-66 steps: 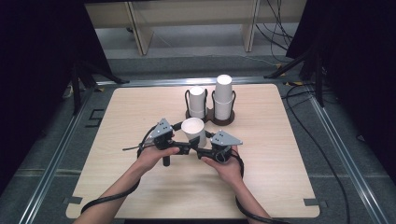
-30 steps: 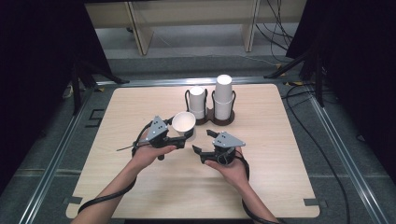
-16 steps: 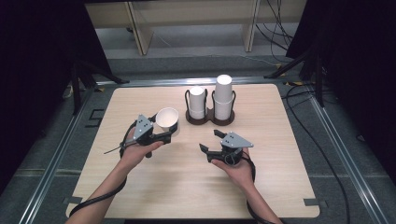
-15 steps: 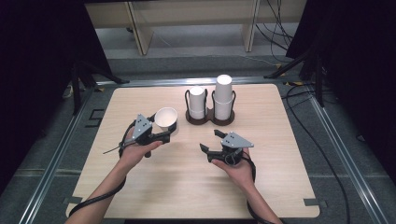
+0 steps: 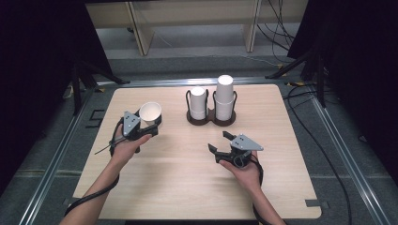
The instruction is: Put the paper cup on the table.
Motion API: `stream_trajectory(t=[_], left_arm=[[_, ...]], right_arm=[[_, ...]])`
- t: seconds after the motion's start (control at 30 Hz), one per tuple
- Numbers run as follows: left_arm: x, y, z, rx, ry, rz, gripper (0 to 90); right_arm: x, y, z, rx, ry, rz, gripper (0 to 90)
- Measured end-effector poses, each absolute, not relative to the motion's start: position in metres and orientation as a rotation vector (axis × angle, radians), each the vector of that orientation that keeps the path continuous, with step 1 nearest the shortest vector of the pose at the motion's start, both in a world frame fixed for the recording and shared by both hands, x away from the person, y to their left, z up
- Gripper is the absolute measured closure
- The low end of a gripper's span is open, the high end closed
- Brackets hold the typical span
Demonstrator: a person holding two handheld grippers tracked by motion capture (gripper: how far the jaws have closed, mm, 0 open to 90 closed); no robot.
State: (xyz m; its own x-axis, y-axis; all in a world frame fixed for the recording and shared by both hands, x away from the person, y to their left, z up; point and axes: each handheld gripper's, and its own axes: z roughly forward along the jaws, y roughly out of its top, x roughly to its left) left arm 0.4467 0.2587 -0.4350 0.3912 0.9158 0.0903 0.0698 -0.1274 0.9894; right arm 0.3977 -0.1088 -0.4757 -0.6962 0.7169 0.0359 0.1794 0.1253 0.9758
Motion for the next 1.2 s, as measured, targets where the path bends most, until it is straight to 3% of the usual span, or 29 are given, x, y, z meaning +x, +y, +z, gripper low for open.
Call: stream_trajectory(t=[0.33,0.37,0.4,1.2], left_arm=[[0.462,0.284,-0.446,1.513,1.016,1.030,22.2],[0.458,0.292,-0.445,1.615,1.048,1.056,22.2],[0.463,0.294,-0.448,1.539,1.083,1.079,22.3],[0.479,0.333,-0.483,1.483,1.281,1.096,22.3]], right_arm=[[0.394,-0.122,-0.477,0.891,1.934,1.597,23.2],[0.393,-0.123,-0.477,0.900,1.941,1.599,23.2],[0.393,-0.123,-0.478,0.913,1.931,1.599,23.2],[0.391,-0.125,-0.478,0.918,1.934,1.615,23.3]])
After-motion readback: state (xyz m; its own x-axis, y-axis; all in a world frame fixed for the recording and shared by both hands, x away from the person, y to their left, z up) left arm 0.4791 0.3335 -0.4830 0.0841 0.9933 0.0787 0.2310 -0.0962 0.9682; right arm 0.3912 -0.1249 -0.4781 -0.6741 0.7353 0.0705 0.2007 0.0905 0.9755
